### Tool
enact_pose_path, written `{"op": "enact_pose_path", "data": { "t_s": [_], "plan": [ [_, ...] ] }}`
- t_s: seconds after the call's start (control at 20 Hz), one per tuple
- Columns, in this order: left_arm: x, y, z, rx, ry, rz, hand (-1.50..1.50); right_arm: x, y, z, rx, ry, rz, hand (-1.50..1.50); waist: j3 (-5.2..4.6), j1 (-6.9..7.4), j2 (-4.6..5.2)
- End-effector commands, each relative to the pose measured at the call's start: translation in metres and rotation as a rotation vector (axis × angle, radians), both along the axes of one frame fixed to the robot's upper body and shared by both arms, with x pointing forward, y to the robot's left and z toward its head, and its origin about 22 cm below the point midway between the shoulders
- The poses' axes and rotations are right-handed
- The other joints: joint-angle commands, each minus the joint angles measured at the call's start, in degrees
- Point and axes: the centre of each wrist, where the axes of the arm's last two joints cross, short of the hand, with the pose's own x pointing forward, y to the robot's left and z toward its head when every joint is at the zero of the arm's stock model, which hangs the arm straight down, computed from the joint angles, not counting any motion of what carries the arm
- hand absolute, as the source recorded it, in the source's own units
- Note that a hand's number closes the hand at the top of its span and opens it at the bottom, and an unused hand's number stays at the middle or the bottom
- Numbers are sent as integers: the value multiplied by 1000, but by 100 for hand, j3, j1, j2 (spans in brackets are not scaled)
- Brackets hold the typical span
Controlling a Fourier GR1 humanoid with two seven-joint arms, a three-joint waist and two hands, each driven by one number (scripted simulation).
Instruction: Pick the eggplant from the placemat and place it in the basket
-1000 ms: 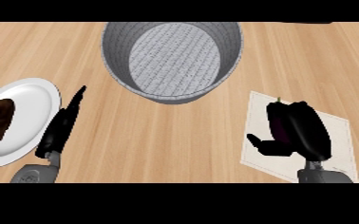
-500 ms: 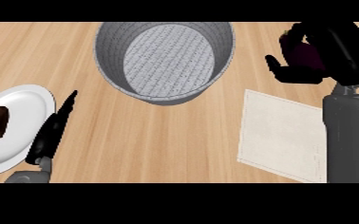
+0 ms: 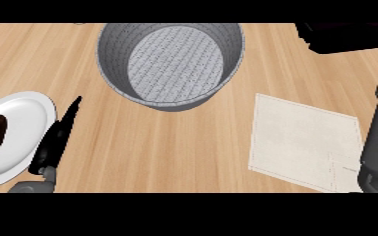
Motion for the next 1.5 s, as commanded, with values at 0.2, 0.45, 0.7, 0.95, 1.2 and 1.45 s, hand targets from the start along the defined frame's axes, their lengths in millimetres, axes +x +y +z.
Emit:
{"op": "enact_pose_path", "data": {
  "t_s": [0.2, 0.45, 0.7, 0.95, 1.2, 1.45],
  "plan": [
    [2, -1, 2, -12, 18, 8, 0, 4, 30, 50, 63, 81, 87, 150, -7, 17, 17],
    [2, 5, 0, 2, 17, 6, 0, 15, 81, 53, 67, 142, 98, 150, -10, 32, 27],
    [5, 2, 3, -17, 32, -8, 0, 19, 116, 60, 61, 174, 151, 150, -9, 27, 24],
    [-1, -3, 11, -1, 17, -2, 0, 34, 144, 37, 20, 233, 139, 150, -8, 57, 27],
    [-10, 6, -6, 9, 20, -3, 0, 46, 157, 19, -13, 227, 85, 150, -9, 60, 34],
    [10, -13, -3, -8, 5, -7, 0, 54, 195, -6, -81, 195, 24, 150, -11, 74, 51]
  ]
}}
